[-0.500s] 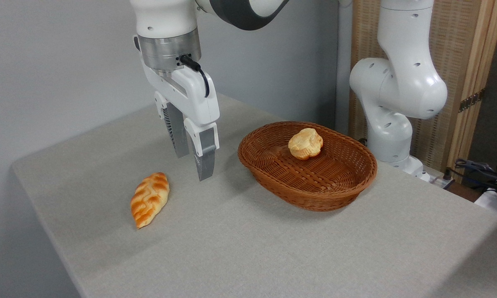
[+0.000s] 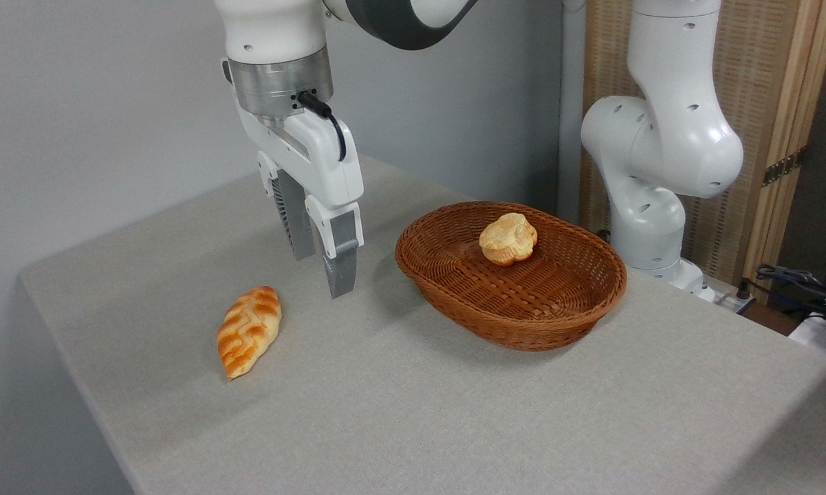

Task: Put bread into the basket
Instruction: 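Move the open gripper toward the braided bread roll on the table, then lower the gripper onto the braided roll and close on it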

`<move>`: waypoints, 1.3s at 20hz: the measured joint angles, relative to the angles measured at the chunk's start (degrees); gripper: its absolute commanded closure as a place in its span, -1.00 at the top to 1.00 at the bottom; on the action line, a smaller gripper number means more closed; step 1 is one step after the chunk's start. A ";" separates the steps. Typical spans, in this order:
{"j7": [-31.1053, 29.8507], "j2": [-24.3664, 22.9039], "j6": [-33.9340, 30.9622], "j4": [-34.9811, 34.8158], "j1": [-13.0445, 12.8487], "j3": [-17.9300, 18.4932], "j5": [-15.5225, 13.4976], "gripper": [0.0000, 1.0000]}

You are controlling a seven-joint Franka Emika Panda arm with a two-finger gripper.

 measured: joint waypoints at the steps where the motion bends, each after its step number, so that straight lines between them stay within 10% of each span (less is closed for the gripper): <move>1: 0.00 0.00 0.00 0.00 -0.01 0.00 0.00 1.00; 16: -0.38 0.76 0.00 -0.12 -0.30 -0.19 -0.93 1.00; 26: -24.14 7.06 2.52 -0.12 -0.88 -7.42 -5.12 1.00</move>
